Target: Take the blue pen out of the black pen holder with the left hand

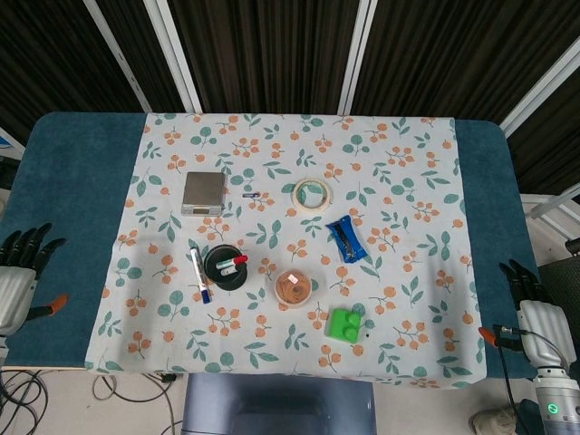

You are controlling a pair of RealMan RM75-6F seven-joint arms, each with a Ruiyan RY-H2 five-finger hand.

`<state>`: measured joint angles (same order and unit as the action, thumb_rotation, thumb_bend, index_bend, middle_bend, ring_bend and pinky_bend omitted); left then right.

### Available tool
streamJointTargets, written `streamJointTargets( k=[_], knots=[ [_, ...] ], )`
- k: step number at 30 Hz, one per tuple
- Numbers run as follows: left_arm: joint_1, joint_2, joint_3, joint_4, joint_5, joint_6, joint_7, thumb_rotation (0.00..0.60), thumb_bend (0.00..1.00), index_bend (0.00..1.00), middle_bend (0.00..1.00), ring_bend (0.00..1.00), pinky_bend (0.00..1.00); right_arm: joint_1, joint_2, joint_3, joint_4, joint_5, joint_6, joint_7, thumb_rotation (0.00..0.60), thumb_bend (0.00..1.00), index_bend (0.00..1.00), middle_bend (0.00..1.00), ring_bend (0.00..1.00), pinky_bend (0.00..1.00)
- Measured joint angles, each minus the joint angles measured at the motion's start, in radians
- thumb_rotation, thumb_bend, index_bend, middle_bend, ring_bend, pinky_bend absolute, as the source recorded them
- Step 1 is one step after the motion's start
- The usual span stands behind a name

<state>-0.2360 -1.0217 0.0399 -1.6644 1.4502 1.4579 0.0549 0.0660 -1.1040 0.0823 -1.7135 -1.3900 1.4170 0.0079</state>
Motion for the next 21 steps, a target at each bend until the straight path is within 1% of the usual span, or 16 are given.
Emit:
streamJointTargets(
  k=[3, 6, 9, 14, 18, 21],
  knots=[
    [0.024, -0.013, 0.004, 0.041, -0.011, 0.009, -0.076, 0.600, 0.14, 0.14, 0.00, 0.00, 0.00, 0.000, -0.003, 0.000, 0.009, -0.018, 0.011, 0.005, 0.600, 0.13, 0.07, 0.00, 0.04, 0.17],
    [0.042, -0.025, 0.005, 0.091, 0.008, 0.025, -0.138, 0.600, 0.14, 0.14, 0.00, 0.00, 0.00, 0.000, -0.008, 0.000, 0.021, -0.037, 0.025, 0.009, 0.600, 0.13, 0.07, 0.00, 0.04, 0.17],
    [0.053, -0.025, 0.006, 0.105, 0.019, 0.020, -0.176, 0.600, 0.14, 0.14, 0.00, 0.00, 0.00, 0.001, -0.014, 0.000, 0.035, -0.062, 0.042, 0.012, 0.600, 0.13, 0.07, 0.00, 0.04, 0.17],
    [0.060, -0.017, 0.000, 0.098, 0.010, -0.007, -0.156, 0.600, 0.14, 0.14, 0.00, 0.00, 0.00, 0.002, -0.032, 0.000, 0.085, -0.133, 0.094, 0.022, 0.600, 0.13, 0.07, 0.00, 0.04, 0.17],
    [0.069, -0.015, -0.009, 0.092, 0.009, -0.006, -0.150, 0.600, 0.14, 0.14, 0.00, 0.00, 0.00, 0.004, -0.054, -0.002, 0.148, -0.200, 0.145, 0.035, 0.600, 0.12, 0.07, 0.00, 0.04, 0.17],
    [0.074, -0.014, -0.015, 0.091, 0.009, -0.003, -0.147, 0.600, 0.14, 0.14, 0.00, 0.00, 0.00, 0.006, -0.064, -0.006, 0.166, -0.211, 0.152, 0.045, 0.600, 0.12, 0.07, 0.00, 0.04, 0.17]
  ],
)
